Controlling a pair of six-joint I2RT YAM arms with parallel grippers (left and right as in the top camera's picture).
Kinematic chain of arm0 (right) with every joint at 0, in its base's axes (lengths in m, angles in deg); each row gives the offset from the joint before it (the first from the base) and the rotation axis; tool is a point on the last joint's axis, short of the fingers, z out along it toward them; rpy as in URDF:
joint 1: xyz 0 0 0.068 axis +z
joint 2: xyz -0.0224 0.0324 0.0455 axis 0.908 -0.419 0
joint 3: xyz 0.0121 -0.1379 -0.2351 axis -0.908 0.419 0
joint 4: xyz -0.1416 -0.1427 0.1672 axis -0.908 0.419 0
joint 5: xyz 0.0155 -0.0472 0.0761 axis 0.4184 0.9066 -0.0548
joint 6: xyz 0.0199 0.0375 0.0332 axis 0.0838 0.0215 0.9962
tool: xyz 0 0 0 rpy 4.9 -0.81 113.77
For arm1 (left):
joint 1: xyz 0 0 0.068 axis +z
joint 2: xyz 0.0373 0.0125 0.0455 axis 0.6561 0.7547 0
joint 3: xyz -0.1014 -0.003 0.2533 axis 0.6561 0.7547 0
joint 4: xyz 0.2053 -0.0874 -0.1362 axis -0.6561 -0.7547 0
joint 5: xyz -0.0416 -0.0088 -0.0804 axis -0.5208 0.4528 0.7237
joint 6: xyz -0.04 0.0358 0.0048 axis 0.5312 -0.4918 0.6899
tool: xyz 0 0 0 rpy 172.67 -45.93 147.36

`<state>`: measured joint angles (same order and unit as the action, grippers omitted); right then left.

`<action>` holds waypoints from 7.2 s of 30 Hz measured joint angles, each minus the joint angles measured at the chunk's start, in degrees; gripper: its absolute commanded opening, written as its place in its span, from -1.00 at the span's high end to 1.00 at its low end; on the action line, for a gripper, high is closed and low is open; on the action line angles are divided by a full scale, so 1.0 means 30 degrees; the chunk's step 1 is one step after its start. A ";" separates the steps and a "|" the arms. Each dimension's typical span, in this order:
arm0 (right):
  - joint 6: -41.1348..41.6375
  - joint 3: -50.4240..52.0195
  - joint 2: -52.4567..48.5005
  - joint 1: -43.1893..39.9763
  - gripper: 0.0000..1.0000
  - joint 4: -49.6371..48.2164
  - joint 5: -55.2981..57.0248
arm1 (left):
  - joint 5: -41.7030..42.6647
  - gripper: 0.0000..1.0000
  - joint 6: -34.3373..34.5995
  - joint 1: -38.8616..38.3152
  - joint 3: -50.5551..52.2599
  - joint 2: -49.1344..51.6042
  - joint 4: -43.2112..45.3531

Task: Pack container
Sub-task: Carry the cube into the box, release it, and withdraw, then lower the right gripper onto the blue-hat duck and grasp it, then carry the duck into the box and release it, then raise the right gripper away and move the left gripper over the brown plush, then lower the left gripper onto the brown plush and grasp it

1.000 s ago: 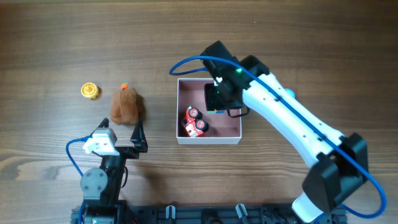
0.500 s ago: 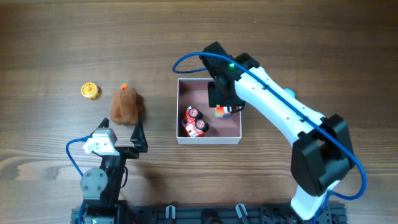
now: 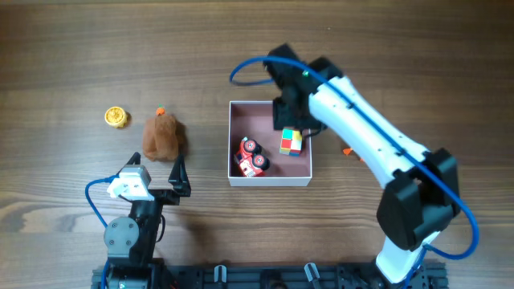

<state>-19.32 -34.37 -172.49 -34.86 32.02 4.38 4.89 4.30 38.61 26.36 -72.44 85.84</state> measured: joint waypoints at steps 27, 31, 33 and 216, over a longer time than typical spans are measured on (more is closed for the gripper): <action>0.0517 0.5741 0.2557 -0.8167 -0.89 -0.4743 -0.0976 | 0.0000 -1.00 0.0000 0.0000 0.0000 0.0000 0.0000; 0.0736 0.6441 0.2055 -0.8670 -0.89 -0.5311 -0.1195 | 0.0000 -1.00 0.0000 0.0000 0.0000 0.0000 0.0000; 0.0838 0.6717 0.1486 -0.8969 -0.89 -0.5399 -0.1246 | 0.0000 -1.00 0.0000 0.0000 0.0000 0.0000 0.0000; -0.1151 0.4801 0.3592 -1.6895 -0.99 -0.7053 -0.0605 | -0.2455 -1.00 0.1537 -0.0255 -2.7787 3.3295 -2.1005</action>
<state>-22.78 -19.97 -161.72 -85.54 10.87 2.57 -2.48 8.91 37.85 -57.01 27.45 22.82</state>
